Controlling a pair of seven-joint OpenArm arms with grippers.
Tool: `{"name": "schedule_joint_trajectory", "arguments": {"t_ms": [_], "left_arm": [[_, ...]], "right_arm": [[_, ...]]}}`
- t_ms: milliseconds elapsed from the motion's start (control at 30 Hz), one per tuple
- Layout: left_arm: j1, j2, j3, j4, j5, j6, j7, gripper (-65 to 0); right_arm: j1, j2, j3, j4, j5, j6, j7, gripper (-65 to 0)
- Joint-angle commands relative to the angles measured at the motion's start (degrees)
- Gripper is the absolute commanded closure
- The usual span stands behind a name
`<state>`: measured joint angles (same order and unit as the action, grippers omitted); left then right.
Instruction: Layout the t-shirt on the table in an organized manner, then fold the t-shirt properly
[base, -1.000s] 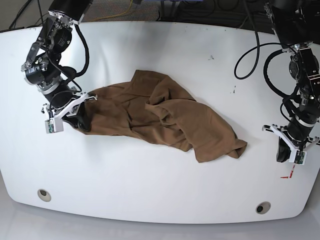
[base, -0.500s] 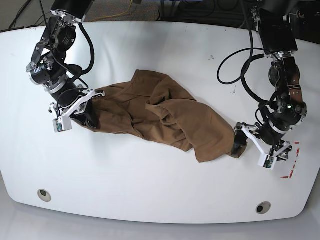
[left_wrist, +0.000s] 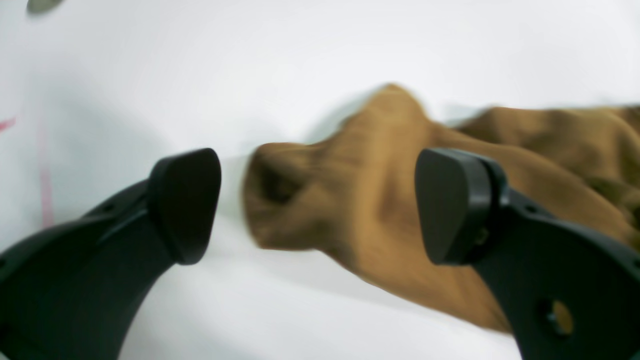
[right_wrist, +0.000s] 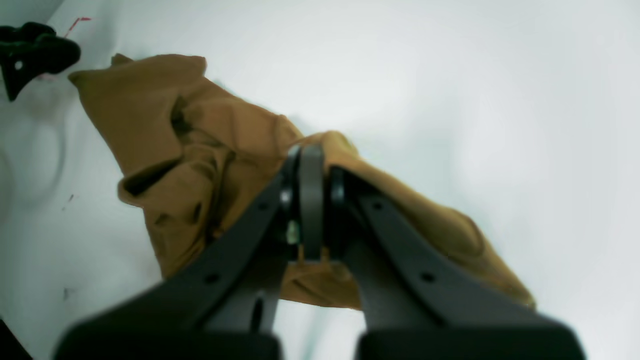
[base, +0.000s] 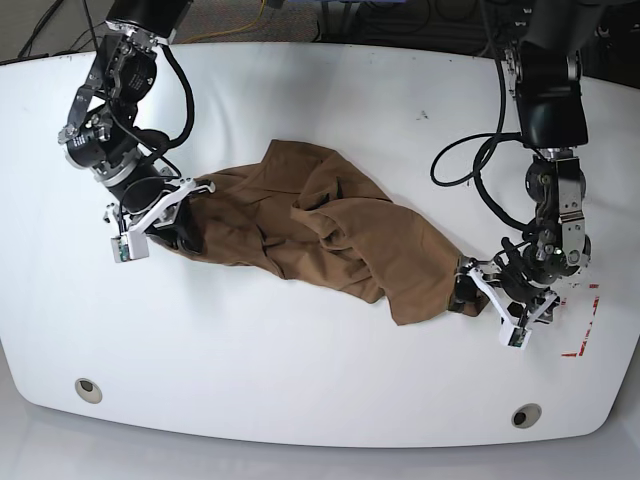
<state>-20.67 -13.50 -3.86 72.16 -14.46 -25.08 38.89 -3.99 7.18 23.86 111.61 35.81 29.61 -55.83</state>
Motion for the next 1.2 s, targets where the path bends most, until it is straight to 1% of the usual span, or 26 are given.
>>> {"name": "schedule_joint_trajectory", "arguments": {"t_ms": [0, 67, 167, 367, 533, 600, 667, 767, 933, 967, 1000, 1033, 1167], "left_arm": [[-2.15, -0.35, 0.21, -2.23, -0.62, -0.28, -2.28, -55.9], [-3.03, -0.53, 1.44, -4.42, -0.62, -0.46, -2.72, -56.0], [-4.08, -0.7, 5.22, -7.24, -0.62, -0.46, -3.25, -55.9], [-3.82, -1.32, 10.5, -8.2, -0.71, -0.55, -4.13, -55.7], [-3.73, -1.4, 12.08, -8.03, -0.71, -0.55, -4.21, -55.3], [-3.38, -1.4, 11.99, -8.03, -0.71, -0.55, -4.21, -53.2], [-2.41, -1.4, 11.9, -8.03, -0.71, -0.55, -4.21, -49.2], [-1.97, -1.4, 11.9, -7.94, -0.71, -0.55, -4.21, -40.9], [-1.71, -1.58, 11.81, -6.71, -0.71, -0.55, -4.21, -23.1], [-1.71, -1.67, 11.81, -6.62, -0.62, -0.46, -4.21, -21.1], [-1.71, -2.37, 11.81, -6.62, -0.62, -0.46, -4.21, -16.9], [-1.71, -2.64, 11.81, -6.53, -0.62, -0.46, -4.21, -15.0], [-1.71, -3.16, 11.81, -6.53, -0.62, -0.46, -4.21, -4.0]], "right_arm": [[0.69, 0.51, 0.1, 0.96, 0.8, 0.15, 1.72, 0.0], [0.69, 0.51, 0.1, 0.96, 0.8, 0.15, 1.72, 0.0], [0.69, 0.51, 0.1, 0.96, 0.8, 0.15, 1.72, 0.0], [0.78, 0.51, 0.1, 0.87, 0.8, 0.15, 1.72, 0.0], [0.78, 0.51, 0.1, 0.87, 0.8, 0.15, 1.72, 0.0], [0.78, 0.51, 0.1, 0.87, 0.8, 0.15, 1.72, 0.0], [0.78, 0.51, 0.1, 0.87, 0.8, 0.15, 1.72, 0.0], [0.78, 0.51, 0.1, 0.87, 0.8, 0.15, 1.72, 0.0], [0.87, 0.51, 0.1, 0.87, 0.8, 0.15, 1.72, 0.0], [0.87, 0.51, 0.1, 0.87, 0.8, 0.15, 1.72, 0.0], [0.87, 0.51, 0.1, 0.87, 0.8, 0.15, 1.72, 0.0], [0.87, 0.51, 0.1, 0.87, 0.8, 0.15, 1.72, 0.0], [0.87, 0.51, 0.1, 0.78, 0.8, 0.15, 1.72, 0.0]]}}
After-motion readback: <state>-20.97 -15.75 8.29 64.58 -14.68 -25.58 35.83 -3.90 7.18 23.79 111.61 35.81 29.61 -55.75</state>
